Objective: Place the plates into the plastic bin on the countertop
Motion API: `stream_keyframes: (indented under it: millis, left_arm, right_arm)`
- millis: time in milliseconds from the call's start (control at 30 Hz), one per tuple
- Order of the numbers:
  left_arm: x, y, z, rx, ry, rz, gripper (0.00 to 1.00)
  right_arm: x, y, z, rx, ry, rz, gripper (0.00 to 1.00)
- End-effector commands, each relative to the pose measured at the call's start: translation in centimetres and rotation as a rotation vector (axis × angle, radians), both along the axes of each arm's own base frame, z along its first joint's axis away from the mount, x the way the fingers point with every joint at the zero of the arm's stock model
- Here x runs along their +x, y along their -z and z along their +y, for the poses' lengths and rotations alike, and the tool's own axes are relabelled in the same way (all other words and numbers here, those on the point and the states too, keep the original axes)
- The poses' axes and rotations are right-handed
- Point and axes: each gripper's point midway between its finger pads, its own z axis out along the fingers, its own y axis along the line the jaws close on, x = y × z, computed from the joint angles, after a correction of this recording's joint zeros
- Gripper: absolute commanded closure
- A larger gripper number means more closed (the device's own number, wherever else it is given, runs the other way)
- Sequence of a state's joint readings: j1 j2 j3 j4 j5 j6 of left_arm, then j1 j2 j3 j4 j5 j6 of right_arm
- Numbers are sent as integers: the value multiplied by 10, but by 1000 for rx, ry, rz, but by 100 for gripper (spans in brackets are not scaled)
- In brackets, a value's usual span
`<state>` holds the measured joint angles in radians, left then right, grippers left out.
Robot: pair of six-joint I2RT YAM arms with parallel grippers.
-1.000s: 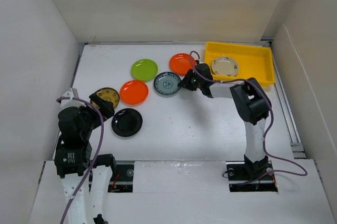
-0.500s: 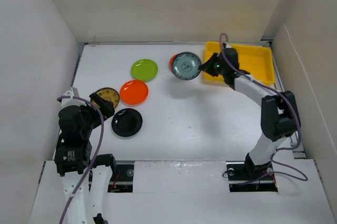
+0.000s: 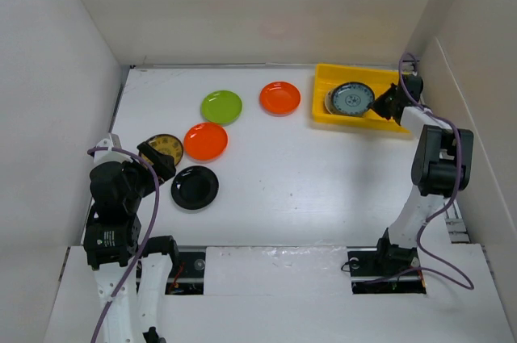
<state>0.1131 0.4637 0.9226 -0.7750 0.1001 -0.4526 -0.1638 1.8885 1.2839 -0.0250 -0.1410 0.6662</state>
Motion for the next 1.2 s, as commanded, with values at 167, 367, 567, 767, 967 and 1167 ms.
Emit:
stream_keyframes:
  millis: [167,367,567,767,967,1167]
  left_arm:
    - [6,-3,1,8,3,-20,0]
    - [6,-3,1,8,3,-20,0]
    - [7,-2,7,7,-30,-10,0]
    - [10,2,11,1,-53,10,0]
    - [10,2,13,5,-61,10,0]
    - [10,2,13,5,-61,10,0]
  right_arm:
    - [11,-52,0,-29,-35,-123,30]
    - [-15,-152,66,-143,-176,-351,0]
    - [-103,-113,259,-66,-625,-317,0]
    - [-233,-55,432,127,-1013,-280,7]
    - [-270,-8,475,217,-1100,-185,15]
    - [-284,23,494,254,-1137,-125,27]
